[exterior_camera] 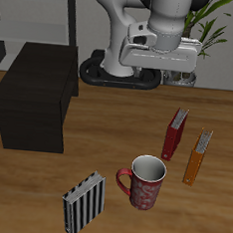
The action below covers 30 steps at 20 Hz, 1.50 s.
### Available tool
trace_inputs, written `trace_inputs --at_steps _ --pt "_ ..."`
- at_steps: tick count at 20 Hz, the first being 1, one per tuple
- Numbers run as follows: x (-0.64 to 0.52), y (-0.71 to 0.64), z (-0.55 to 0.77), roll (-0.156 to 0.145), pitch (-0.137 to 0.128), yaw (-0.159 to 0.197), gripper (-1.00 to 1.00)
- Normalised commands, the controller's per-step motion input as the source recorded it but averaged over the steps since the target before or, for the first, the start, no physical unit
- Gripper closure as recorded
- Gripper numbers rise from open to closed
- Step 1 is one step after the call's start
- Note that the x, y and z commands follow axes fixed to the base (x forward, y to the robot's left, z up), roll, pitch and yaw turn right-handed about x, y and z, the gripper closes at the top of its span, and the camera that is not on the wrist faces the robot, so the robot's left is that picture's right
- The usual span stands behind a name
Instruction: Place the orange book upright on top of the shelf
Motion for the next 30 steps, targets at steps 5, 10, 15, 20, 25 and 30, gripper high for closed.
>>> trace_inputs --at_steps 5,10,15,20,25,30 --pt "0.16 0.43 -0.03 0.014 -0.013 0.001 -1.0" --pt "0.22 0.27 -0.03 0.004 -0.035 0.017 -1.0" --pt "0.27 0.12 -0.12 0.018 0.003 -0.013 -1.0" --pt "0.19 0.02 -0.17 -0.024 0.017 -0.02 -1.0" --pt "0.16 0.12 -0.15 -0.009 -0.004 -0.053 -1.0" --pt "0.11 0.18 -0.18 0.019 0.011 -0.019 -1.0"
